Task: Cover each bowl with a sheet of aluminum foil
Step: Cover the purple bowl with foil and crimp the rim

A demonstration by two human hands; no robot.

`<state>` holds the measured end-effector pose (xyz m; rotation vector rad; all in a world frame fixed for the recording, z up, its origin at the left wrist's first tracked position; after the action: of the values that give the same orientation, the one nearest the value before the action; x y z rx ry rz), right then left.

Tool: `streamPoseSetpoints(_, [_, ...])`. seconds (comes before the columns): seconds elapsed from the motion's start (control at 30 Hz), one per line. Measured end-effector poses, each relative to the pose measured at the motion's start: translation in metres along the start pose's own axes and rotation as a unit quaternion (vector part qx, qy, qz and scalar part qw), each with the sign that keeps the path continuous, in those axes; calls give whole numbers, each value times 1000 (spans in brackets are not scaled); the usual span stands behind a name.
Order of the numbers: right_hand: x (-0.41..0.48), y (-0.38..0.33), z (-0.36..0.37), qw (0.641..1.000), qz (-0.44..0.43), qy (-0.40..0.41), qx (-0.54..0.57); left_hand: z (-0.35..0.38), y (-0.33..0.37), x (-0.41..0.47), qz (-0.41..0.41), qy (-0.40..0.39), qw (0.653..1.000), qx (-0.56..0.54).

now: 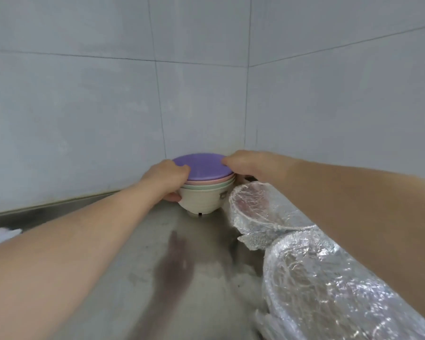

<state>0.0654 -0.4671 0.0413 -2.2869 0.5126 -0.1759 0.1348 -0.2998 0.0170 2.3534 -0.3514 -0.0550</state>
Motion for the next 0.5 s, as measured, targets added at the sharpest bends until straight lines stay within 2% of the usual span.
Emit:
streamPoseSetpoints(0.23, [-57,-59,57,991,-54,-103,-65,-73,-52,-66,-55,5,992,114])
streamPoseSetpoints(0.33, [-101,-75,65,984,-67,-145,-74,-96,-65,-106,-93,-34,990,105])
streamPoseSetpoints(0.37, [-120,-79,61,983,-76,-155,-68,-105,-65,-122,-97,-42,984,142])
streamPoseSetpoints(0.4, [-138,-82,52,981,-84,-159,-66,-111,-60,-135,-80,-21,970,228])
streamPoseSetpoints(0.47, [-168,-83,28,981,-95,-150,-81,-122,-42,-161,8,100,890,444])
streamPoseSetpoints(0.5, [-186,-80,14,980,-91,-142,-105,-121,-28,-180,56,146,862,483])
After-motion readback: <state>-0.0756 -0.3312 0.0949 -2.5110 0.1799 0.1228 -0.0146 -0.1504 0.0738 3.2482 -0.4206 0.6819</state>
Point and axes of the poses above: each hand's wrist, its own x-axis towards the middle knuckle, its own z-axis out of the palm, y = z × x, the point moved 3 cm from there along x, towards the middle knuckle, and after that the axes turned 9 degrees about x, right-handed, at the moved point
